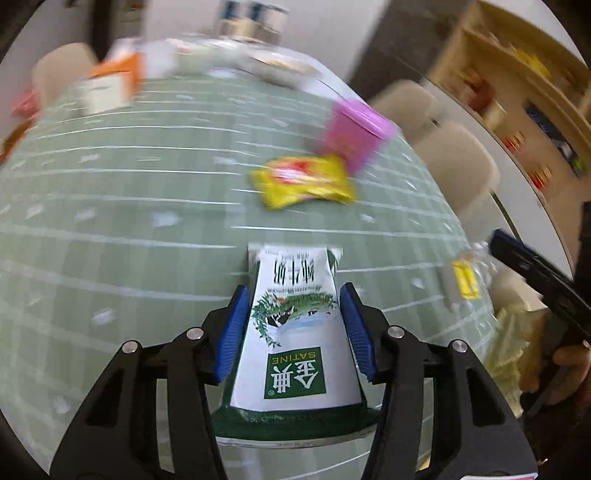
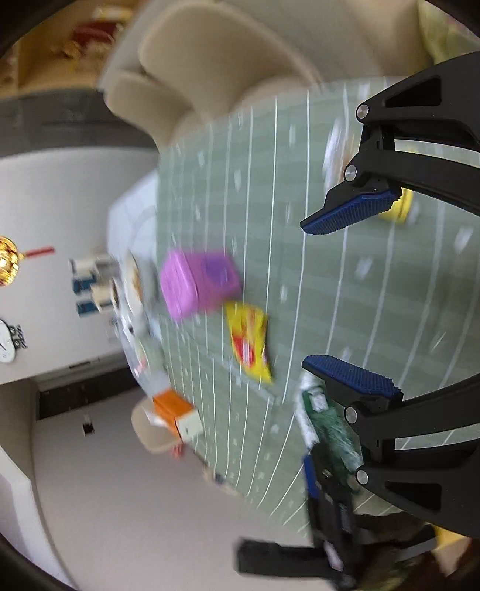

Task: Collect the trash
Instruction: 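Grasp the green milk carton with the left gripper while the right gripper grasps the yellow wafer bag, then carry the milk carton and wafer bag to the yellow bag and release both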

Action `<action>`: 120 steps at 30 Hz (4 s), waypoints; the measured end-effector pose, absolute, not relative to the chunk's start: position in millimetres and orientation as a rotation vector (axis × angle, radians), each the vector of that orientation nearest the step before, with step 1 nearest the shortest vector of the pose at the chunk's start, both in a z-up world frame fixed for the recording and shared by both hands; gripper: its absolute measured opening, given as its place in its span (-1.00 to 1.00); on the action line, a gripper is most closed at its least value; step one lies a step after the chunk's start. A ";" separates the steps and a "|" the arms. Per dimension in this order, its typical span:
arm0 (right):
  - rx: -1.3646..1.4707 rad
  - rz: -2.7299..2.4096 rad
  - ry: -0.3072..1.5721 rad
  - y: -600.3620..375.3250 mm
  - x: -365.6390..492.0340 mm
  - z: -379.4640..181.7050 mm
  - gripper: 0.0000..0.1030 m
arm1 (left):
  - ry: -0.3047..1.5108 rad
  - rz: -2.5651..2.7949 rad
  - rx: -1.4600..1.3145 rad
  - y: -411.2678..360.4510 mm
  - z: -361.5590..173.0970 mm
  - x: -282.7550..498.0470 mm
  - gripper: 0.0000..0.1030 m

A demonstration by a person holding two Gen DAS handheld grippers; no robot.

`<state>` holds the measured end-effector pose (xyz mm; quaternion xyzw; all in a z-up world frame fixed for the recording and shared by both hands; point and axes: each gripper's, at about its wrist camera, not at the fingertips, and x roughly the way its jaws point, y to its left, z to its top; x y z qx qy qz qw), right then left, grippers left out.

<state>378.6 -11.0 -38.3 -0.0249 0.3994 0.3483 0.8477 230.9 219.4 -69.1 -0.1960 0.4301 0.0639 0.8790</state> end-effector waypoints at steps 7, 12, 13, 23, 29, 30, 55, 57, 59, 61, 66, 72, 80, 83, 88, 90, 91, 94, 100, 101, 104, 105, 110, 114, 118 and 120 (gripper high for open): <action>-0.118 0.771 0.842 105.8 412.4 -86.9 0.25 | 0.866 0.265 -0.454 259.3 -63.9 168.6 -0.27; -0.176 0.860 0.833 142.2 452.0 -103.7 0.25 | 0.891 0.215 -0.430 264.3 -72.6 138.3 -0.22; -0.190 0.887 0.835 148.6 458.6 -105.7 0.25 | 0.895 0.208 -0.430 261.9 -75.9 137.8 -0.19; -0.189 1.009 0.999 160.4 482.2 -127.4 0.25 | 0.860 0.186 -0.461 271.1 -76.5 128.5 -0.04; -0.128 0.975 1.037 124.3 429.1 -123.8 0.25 | 0.861 0.066 -0.399 265.7 -74.6 160.0 0.13; -0.130 0.967 1.017 116.7 420.0 -118.6 0.25 | 0.880 0.022 -0.368 260.5 -76.8 169.8 0.17; -0.346 1.131 1.045 114.5 425.9 -123.9 0.25 | 1.057 -0.112 -0.335 208.5 -99.2 192.3 0.20; -0.396 1.135 1.022 115.5 411.4 -124.1 0.25 | 1.047 -0.094 -0.363 213.0 -97.2 187.4 0.20; -0.441 1.126 0.997 117.6 401.3 -124.1 0.25 | 1.043 -0.080 -0.387 217.2 -96.8 185.0 0.20; -0.459 1.110 0.984 121.2 398.2 -124.3 0.25 | 1.042 -0.070 -0.400 219.8 -95.7 183.2 0.20; -0.463 1.133 0.977 136.8 397.1 -125.4 0.25 | 1.036 -0.070 -0.381 213.7 -91.4 180.1 0.20; -0.345 1.133 0.949 119.1 391.4 -103.8 -0.40 | 1.034 -0.077 -0.304 202.9 -85.5 181.5 0.20; -0.188 0.978 0.859 46.9 363.1 -50.5 -0.48 | 1.065 -0.066 -0.212 188.7 -89.9 201.5 0.20; -0.120 0.913 0.857 16.0 350.5 -39.6 -0.48 | 1.103 -0.034 -0.118 176.6 -96.1 208.7 0.20; -0.066 0.824 0.838 -26.0 320.1 -28.9 -0.48 | 1.113 -0.022 -0.135 177.1 -101.6 214.4 0.02; -0.064 0.786 0.826 -41.4 306.9 -25.4 -0.48 | 1.105 -0.042 -0.160 177.2 -99.8 216.9 -0.03; -0.057 0.768 0.820 -49.2 300.4 -23.4 -0.48 | 1.098 -0.053 -0.170 176.3 -98.4 217.8 -0.04; -0.035 0.716 0.793 -72.5 282.8 -14.5 -0.48 | 1.072 -0.073 -0.180 174.0 -91.3 223.3 -0.06; -0.009 0.585 0.708 -116.7 254.5 14.9 -0.48 | 0.832 -0.146 -0.164 145.5 -21.3 219.9 -0.06; -0.008 0.563 0.694 -123.4 251.2 19.5 -0.48 | 0.767 -0.170 -0.148 135.2 -2.4 219.6 -0.06; 0.004 0.489 0.652 -144.7 241.4 34.9 -0.48 | 0.649 -0.232 -0.138 110.3 34.0 220.5 -0.06; 0.011 0.466 0.639 -152.5 237.9 39.5 -0.48 | 0.598 -0.267 -0.144 97.8 49.2 221.0 -0.06; 0.024 0.355 0.594 -190.0 221.4 55.2 -0.48 | 0.498 -0.417 -0.171 51.4 81.1 226.7 -0.06; 0.041 0.268 0.577 -223.7 210.6 58.4 -0.48 | 0.511 -0.530 -0.154 0.5 83.0 242.0 -0.05; 0.045 0.144 0.576 -266.6 197.5 55.4 -0.48 | 0.562 -0.643 -0.141 -50.8 72.8 253.9 -0.05; 0.063 0.080 0.579 -291.0 191.4 54.4 -0.48 | 0.586 -0.710 -0.123 -83.3 65.1 259.7 -0.05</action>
